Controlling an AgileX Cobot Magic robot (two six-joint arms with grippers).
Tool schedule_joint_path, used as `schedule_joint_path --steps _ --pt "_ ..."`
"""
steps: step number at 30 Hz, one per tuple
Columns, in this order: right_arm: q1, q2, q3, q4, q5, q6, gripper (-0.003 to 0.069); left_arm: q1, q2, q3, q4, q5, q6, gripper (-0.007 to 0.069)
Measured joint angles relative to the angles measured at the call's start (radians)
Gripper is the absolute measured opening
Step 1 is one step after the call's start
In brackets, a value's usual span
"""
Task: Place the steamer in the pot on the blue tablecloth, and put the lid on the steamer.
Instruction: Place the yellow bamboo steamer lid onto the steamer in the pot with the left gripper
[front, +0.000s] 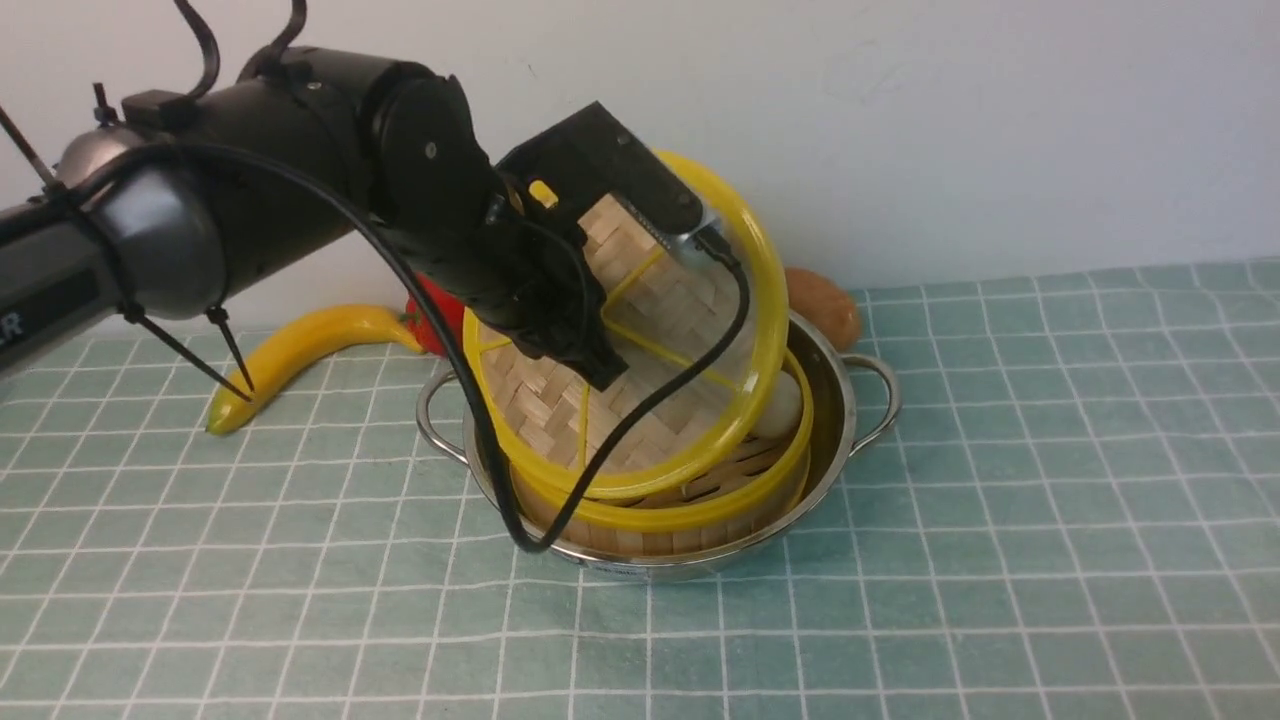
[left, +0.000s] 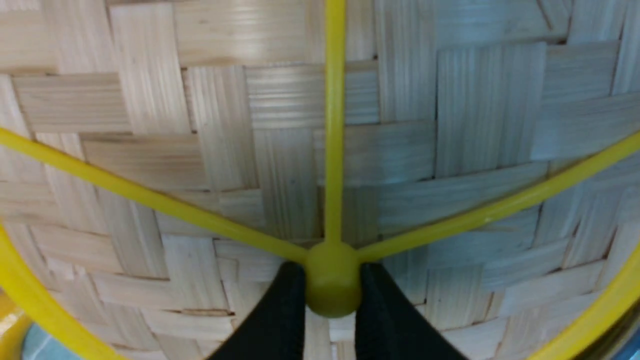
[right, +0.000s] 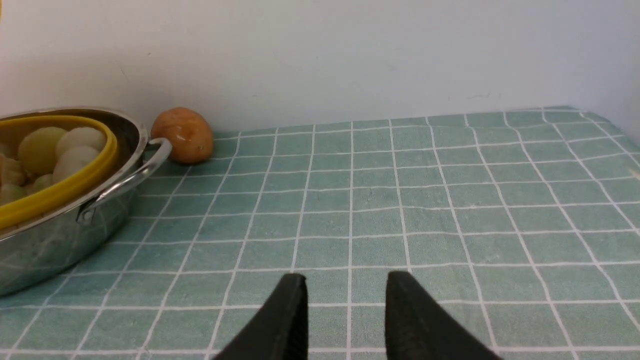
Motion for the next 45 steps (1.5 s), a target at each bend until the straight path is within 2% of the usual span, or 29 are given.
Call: schedule_joint_path --steps 4,9,12,22,28,45 --pt "0.000 0.000 0.000 0.000 0.000 0.000 0.0240 0.000 -0.025 -0.040 0.000 0.067 -0.016 0.0116" --pt "0.000 0.000 0.000 0.000 0.000 0.000 0.0240 0.000 -0.048 -0.084 0.000 0.276 -0.036 0.0116" --pt "0.000 0.000 0.000 0.000 0.000 0.000 0.0240 0.000 -0.037 -0.084 0.000 0.314 -0.033 0.0116" --pt "0.000 0.000 0.000 0.000 0.000 0.000 0.0240 0.000 0.066 -0.084 -0.056 0.154 0.137 0.0116" --pt "0.000 0.000 0.000 0.000 0.000 0.000 0.0240 0.000 0.083 -0.084 -0.061 0.075 0.161 0.0116" --pt "0.000 0.000 0.000 0.000 0.000 0.000 0.0240 0.000 0.128 -0.084 -0.061 0.041 0.179 0.0116"
